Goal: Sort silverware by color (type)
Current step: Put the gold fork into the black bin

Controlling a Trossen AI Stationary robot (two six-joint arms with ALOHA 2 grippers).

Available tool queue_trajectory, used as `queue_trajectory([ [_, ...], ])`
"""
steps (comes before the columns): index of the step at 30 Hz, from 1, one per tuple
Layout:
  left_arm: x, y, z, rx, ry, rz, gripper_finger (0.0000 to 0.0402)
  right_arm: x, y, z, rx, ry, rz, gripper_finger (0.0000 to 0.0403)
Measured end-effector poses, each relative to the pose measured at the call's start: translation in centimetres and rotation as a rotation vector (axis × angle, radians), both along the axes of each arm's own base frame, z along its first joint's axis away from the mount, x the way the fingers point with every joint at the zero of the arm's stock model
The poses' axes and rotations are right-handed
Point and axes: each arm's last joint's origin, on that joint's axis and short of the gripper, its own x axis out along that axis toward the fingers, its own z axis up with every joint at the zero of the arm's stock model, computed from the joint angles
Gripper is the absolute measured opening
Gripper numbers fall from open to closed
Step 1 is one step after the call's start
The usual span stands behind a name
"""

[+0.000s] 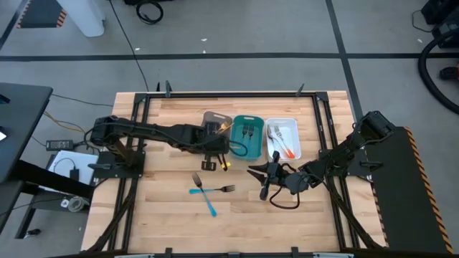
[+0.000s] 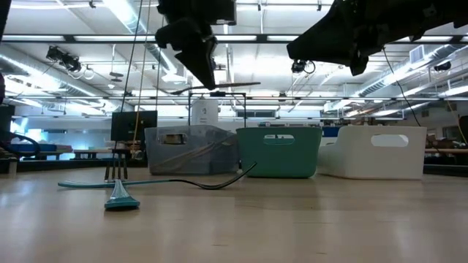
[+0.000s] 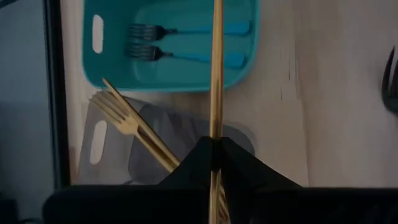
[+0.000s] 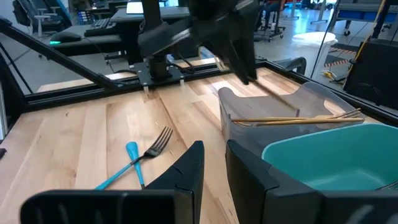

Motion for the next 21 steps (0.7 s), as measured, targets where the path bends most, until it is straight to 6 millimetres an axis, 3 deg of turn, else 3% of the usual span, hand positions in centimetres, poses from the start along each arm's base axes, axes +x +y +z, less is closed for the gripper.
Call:
queue_trajectory([
  [10,0.0,2.5,-0.7,-0.024,-0.13,0.034,0.0027,0.0,0.0,0.0,-0.004,0.002,0.0,0.0075],
  [21,0.8,3.1,-0.4,-0.011,-0.221,0.015,0.0027,0.0,0.0,-0.1,-0.008,0.017,0.0,0.0075],
])
